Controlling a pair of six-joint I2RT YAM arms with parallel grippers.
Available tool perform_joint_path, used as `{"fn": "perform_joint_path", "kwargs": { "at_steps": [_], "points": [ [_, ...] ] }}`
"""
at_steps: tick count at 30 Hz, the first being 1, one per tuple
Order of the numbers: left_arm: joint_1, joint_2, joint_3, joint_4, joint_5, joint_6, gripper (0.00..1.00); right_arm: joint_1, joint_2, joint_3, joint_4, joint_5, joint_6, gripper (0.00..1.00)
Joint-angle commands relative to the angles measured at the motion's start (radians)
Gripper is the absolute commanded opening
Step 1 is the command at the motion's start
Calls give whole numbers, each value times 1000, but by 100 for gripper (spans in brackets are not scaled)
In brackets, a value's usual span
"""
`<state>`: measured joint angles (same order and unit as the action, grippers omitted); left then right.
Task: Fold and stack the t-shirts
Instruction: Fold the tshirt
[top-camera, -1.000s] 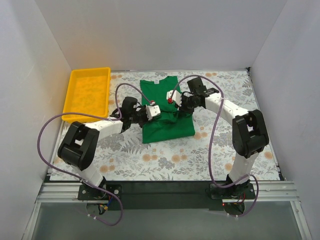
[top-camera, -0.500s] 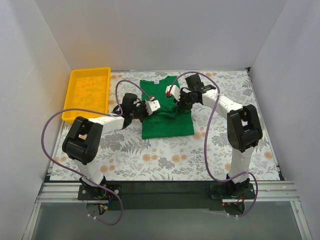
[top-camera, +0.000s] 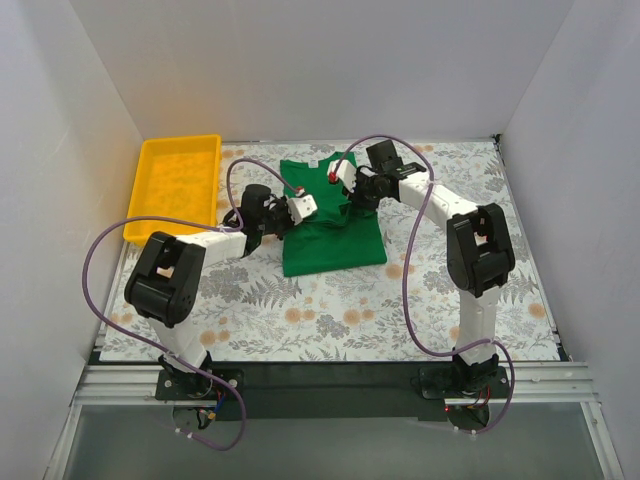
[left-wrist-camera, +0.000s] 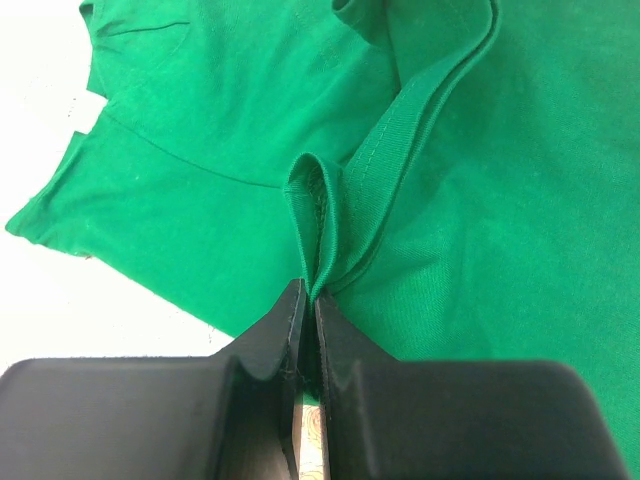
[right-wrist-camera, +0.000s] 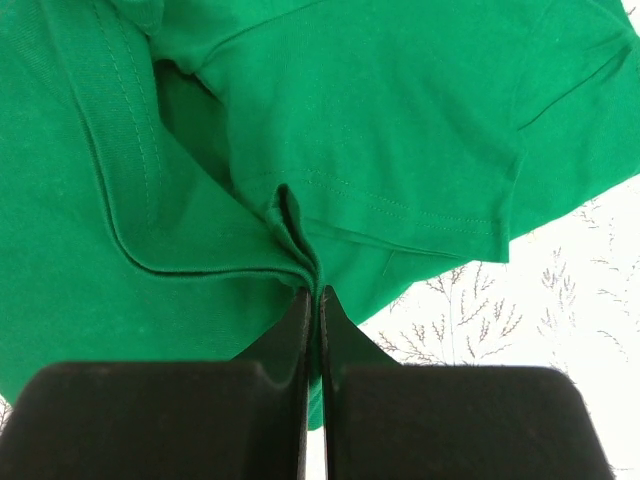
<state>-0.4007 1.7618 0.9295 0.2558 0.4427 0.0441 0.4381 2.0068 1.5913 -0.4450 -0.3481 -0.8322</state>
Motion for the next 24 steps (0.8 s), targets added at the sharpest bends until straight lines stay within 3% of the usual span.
{"fn": "perform_joint_path", "kwargs": {
  "at_steps": [1, 14, 17, 19, 20, 23, 24],
  "points": [
    [10, 5, 22, 30, -13, -7, 0, -4, 15, 50, 19, -3, 22, 1],
    [11, 44, 37, 31, -32, -24, 0, -4, 44, 84, 20, 9, 36, 1],
    [13, 51, 48, 45, -47, -33, 1, -6, 52, 91, 20, 17, 42, 6],
    [13, 62, 60, 66, -93, -81, 16, -6, 62, 105, 28, 30, 71, 14],
    [11, 64, 66, 95, -111, -101, 37, -4, 67, 111, 55, 69, 94, 26],
    [13, 48, 95, 154, -241, -185, 51, -4, 79, 186, 95, 188, 217, 50],
    [11, 39, 100, 174, -286, -208, 60, -6, 79, 209, 103, 204, 241, 52]
  ]
}}
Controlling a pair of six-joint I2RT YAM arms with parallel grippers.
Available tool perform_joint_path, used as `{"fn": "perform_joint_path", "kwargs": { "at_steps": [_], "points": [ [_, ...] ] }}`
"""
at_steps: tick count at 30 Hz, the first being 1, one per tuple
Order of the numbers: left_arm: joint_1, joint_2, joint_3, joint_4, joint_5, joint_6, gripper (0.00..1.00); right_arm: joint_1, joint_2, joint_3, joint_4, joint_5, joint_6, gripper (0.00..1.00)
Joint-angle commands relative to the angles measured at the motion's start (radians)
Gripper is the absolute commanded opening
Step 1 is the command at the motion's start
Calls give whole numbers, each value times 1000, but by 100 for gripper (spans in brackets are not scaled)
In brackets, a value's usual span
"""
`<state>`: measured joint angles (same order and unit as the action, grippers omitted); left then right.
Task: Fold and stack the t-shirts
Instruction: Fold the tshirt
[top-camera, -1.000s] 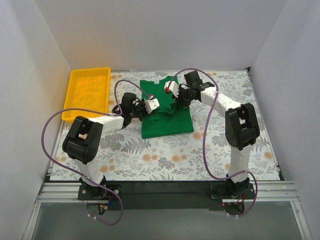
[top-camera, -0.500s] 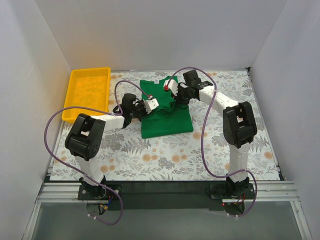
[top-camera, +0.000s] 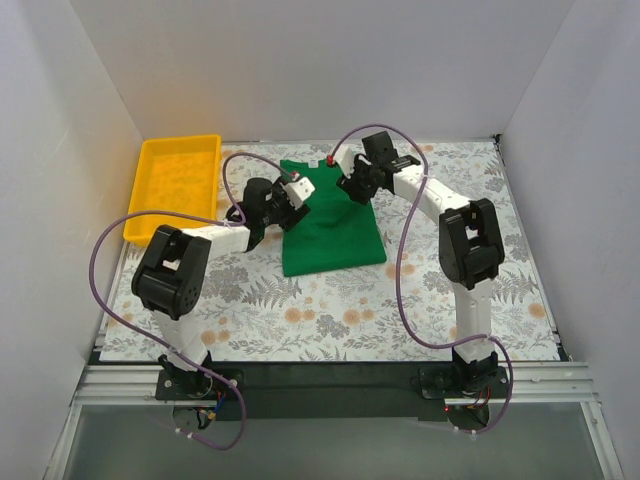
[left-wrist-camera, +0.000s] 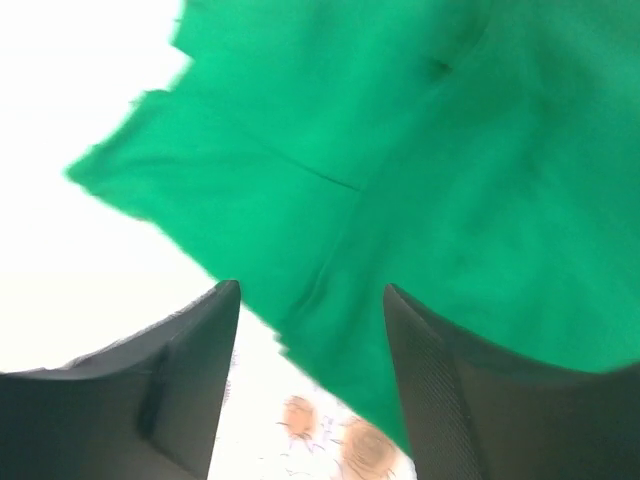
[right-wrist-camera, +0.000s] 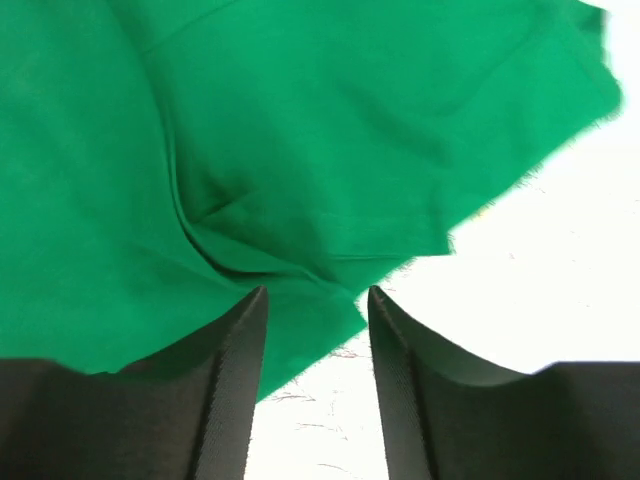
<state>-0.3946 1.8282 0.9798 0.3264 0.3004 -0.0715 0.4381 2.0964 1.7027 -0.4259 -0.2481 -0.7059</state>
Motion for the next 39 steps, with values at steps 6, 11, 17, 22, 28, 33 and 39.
{"fn": "perform_joint_path", "kwargs": {
  "at_steps": [6, 11, 17, 22, 28, 33, 39],
  "points": [
    [5, -298, -48, 22, -16, -10, 62, -71, -146, 14, 59, -64, 117, 61],
    [-10, -571, -289, -179, 278, 280, 63, -121, -360, -342, -178, -445, -379, 67],
    [-64, -754, -478, -302, 292, 312, 62, -118, -518, -604, -221, -464, -745, 71],
    [-102, -794, -553, -314, 246, 326, 63, -116, -527, -637, -217, -468, -756, 72],
    [-130, -776, -570, -290, 223, 323, 63, -114, -521, -652, -195, -462, -742, 74],
    [-138, -764, -579, -264, 200, 308, 65, -108, -541, -687, -140, -450, -716, 73],
    [-138, -754, -586, -233, 195, 283, 75, -107, -555, -712, -90, -442, -696, 74]
  ]
}}
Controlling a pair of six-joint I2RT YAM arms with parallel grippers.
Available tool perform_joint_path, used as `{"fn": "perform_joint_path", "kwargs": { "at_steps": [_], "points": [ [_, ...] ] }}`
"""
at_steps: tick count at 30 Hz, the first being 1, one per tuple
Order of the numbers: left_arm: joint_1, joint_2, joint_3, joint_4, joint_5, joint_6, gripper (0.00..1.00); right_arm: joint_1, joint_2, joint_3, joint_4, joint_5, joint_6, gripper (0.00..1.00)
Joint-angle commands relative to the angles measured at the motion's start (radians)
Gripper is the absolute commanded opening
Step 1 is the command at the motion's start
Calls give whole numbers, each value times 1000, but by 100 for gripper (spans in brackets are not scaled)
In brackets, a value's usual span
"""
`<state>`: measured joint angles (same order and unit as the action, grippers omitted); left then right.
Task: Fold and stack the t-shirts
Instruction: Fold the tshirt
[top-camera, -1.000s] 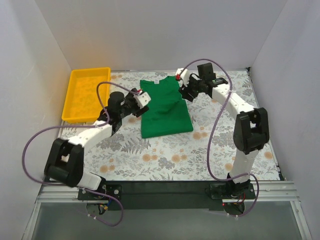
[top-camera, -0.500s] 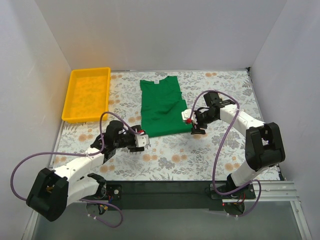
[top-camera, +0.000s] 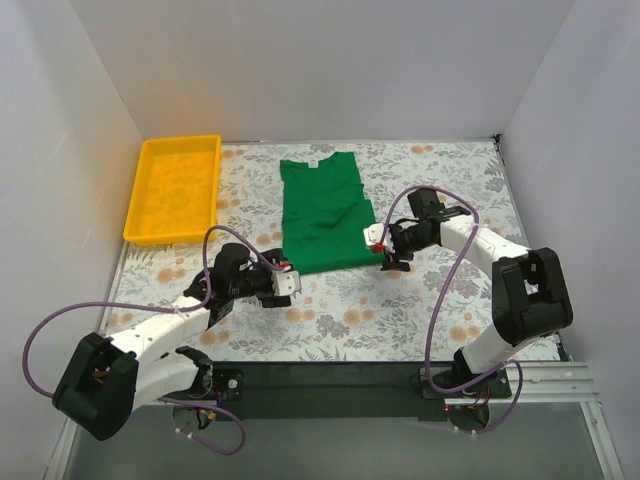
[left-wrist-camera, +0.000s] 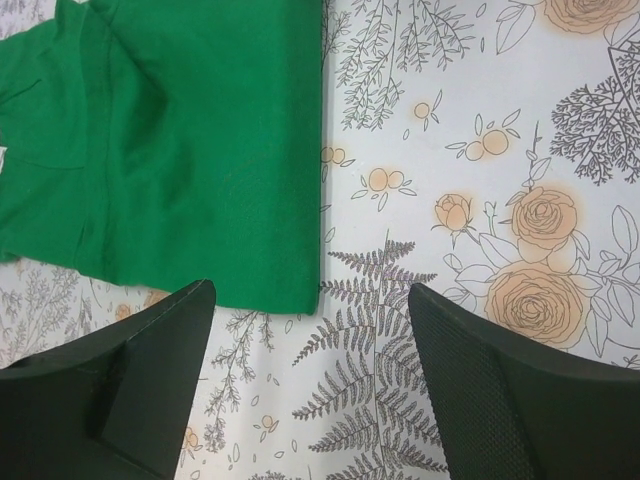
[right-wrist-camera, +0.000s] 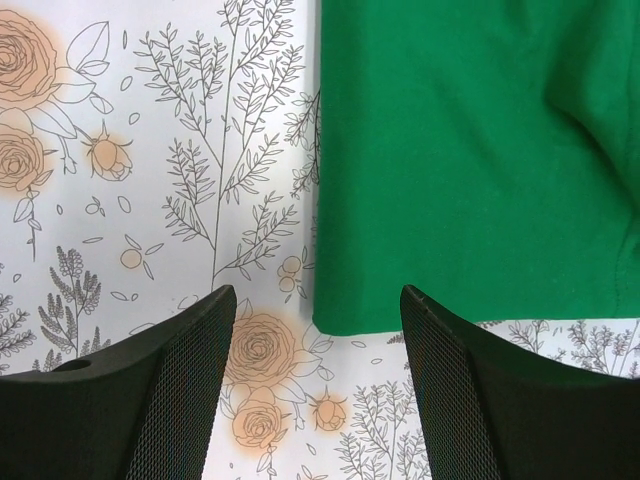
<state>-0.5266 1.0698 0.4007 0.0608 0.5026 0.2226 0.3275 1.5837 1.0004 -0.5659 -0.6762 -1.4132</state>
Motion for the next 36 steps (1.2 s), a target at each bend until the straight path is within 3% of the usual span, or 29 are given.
{"fn": "perform_joint_path", "kwargs": {
  "at_steps": [1, 2, 5, 9, 28, 36],
  "points": [
    [-4, 5, -5, 36, -9, -12, 79, 4, -41, -9, 54, -13, 16, 74],
    [-6, 9, -5, 39, -9, -17, 85, 4, -42, -11, 61, -7, 20, 74],
    [-4, 9, -2, 43, -10, -25, 90, 5, -44, -13, 72, 6, 33, 74],
    [-6, 4, -3, 48, -9, -29, 91, 11, -53, -22, 78, 6, 28, 74],
    [-7, 7, -34, 79, -6, -25, 89, 48, -53, -43, 113, 44, 14, 74],
    [-7, 180, 15, 137, -32, -28, 82, 93, -25, -59, 201, 113, 45, 74]
  ]
}}
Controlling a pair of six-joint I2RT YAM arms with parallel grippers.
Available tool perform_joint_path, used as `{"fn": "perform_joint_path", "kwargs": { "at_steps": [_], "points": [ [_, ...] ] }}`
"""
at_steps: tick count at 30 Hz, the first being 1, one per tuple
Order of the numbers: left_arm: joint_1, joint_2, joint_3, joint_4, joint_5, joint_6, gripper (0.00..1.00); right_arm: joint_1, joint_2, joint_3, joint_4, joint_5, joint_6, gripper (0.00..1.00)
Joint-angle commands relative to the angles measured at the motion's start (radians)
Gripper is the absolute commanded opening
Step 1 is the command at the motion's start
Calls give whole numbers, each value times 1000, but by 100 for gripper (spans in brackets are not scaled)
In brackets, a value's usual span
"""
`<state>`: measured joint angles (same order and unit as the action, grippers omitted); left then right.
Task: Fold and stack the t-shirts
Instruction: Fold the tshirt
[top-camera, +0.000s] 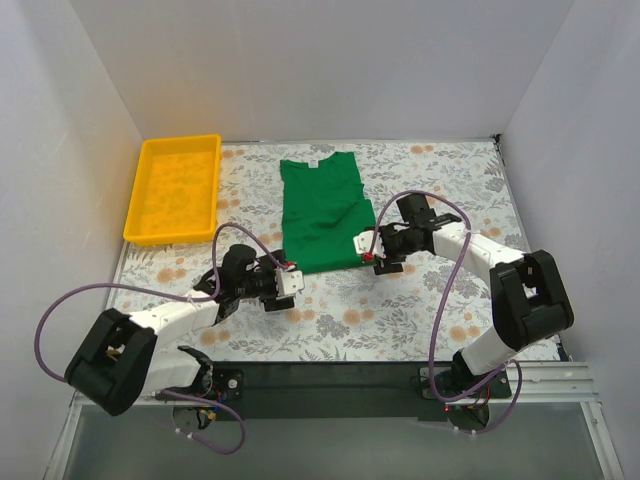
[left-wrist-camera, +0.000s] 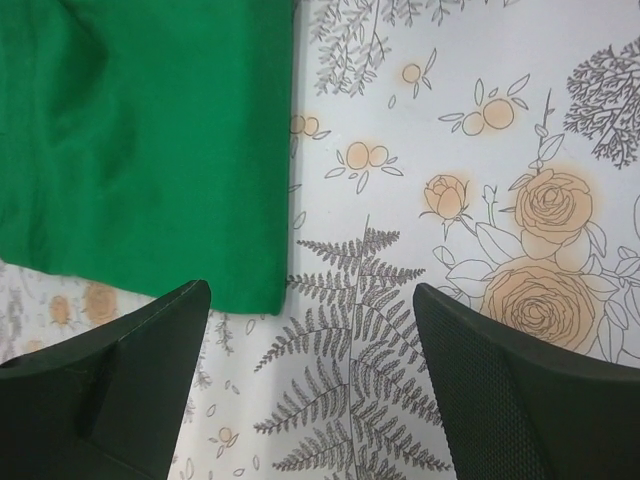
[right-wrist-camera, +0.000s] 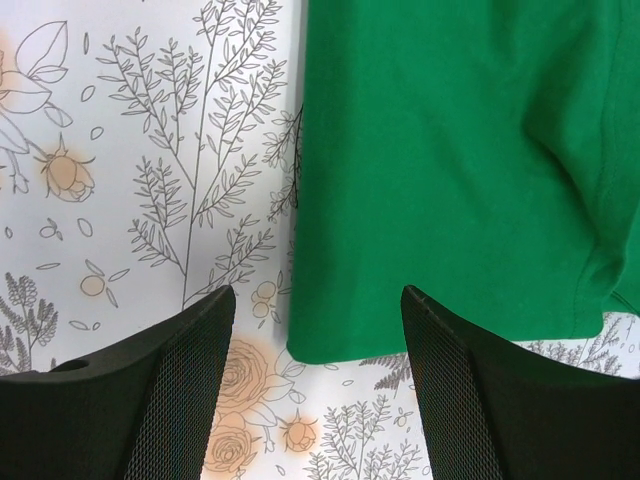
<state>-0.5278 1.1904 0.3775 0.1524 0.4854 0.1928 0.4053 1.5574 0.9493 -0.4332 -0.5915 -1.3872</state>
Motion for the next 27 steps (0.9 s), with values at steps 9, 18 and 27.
{"fn": "perform_joint_path", "kwargs": {
  "at_steps": [9, 18, 27],
  "points": [
    [-5, 236, 97, 144, -70, -36, 74, 26, 69, 3, 114, 87, 48, 73],
    [-6, 291, 104, 203, -99, -27, 59, 40, 122, 2, 152, 116, 68, 72],
    [-6, 357, 106, 271, -146, -16, 42, 44, 178, 6, 171, 148, 99, 58]
  ]
}}
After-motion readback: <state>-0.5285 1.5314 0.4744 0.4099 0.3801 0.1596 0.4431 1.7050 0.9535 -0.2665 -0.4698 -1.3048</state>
